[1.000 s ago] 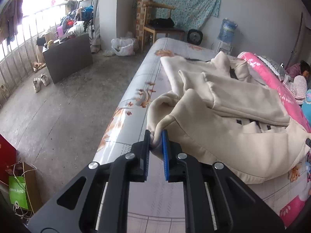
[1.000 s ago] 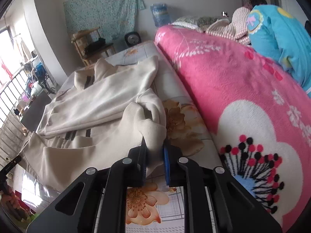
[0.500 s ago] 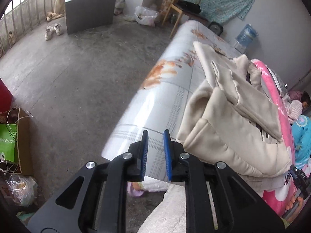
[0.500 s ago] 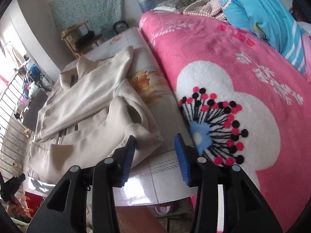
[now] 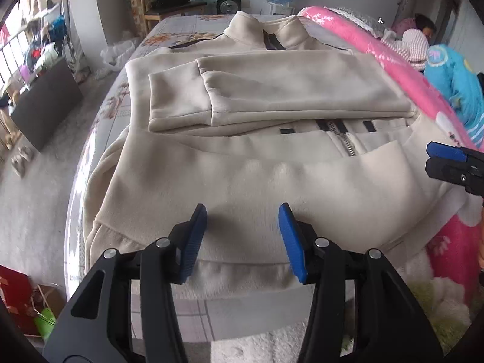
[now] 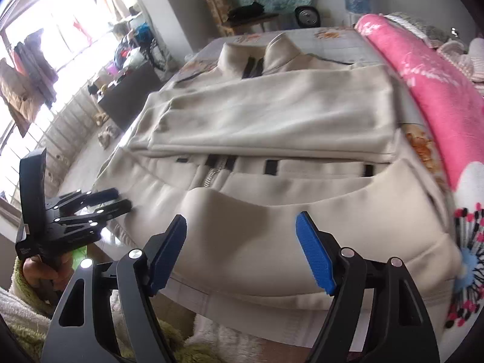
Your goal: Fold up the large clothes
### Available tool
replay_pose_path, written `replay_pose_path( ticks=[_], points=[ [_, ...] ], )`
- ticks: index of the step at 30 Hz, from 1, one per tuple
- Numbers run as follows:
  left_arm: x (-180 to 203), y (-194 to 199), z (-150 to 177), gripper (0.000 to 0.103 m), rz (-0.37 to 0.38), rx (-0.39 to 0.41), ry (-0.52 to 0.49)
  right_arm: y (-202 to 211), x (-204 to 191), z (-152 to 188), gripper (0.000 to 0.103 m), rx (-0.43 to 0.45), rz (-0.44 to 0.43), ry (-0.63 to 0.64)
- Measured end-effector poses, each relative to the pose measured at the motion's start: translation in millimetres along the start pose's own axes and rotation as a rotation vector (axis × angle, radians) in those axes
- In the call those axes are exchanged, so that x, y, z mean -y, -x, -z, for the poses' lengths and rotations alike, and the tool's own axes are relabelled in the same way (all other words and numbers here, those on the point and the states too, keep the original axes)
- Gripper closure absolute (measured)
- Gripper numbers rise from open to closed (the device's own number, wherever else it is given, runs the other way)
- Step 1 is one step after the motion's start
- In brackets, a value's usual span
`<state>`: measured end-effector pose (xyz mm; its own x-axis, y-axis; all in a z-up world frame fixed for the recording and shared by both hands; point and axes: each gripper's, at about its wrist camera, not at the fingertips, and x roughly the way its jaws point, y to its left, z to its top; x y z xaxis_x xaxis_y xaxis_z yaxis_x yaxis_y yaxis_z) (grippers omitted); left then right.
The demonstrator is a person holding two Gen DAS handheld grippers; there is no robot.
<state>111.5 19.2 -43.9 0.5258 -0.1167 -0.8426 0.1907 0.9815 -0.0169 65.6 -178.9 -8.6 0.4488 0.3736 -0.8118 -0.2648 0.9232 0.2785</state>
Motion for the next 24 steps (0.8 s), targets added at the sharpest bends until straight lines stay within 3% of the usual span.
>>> replay_pose_path(
  ticks=[2, 5, 6, 7, 14, 20, 24],
  points=[
    [5.3, -7.3, -0.8, 0.067, -0.06, 0.025, -0.019, -16.9, -9.5, 2.0, 0.035, -0.025, 0.001, 0.031],
    [5.2, -6.6, -3.0, 0.095, -0.086, 0.048, -0.018, -35.3, -7.1, 5.6, 0.081, -0.063, 0.028, -0.003],
    [6.0, -4.7, -2.2, 0.1, -0.098, 0.051, -0.033, -33.0, -5.4, 4.2, 0.093, -0.058, 0.008, -0.025],
    [8.0, -3.4, -2.2, 0.101, -0.106, 0.057, -0.041, -27.4, -6.4, 2.5, 0.097, -0.039, 0.004, -0.03],
    [-0.8, 52.4, -18.1, 0.102, -0.121, 0.222, -0.036, 13.8, -31.3, -26.1, 0.097, 0.103, 0.084, 0.09],
    [-3.4, 26.1, -25.2, 0.102, -0.167, 0.23, -0.059, -14.8, -30.1, -38.2, 0.098, 0.101, 0.149, 0.116],
    [-2.7, -2.9, -19.0, 0.102, -0.184, 0.182, -0.082, -50.8, -18.0, -36.5, 0.098, 0.048, 0.163, 0.104]
  ],
)
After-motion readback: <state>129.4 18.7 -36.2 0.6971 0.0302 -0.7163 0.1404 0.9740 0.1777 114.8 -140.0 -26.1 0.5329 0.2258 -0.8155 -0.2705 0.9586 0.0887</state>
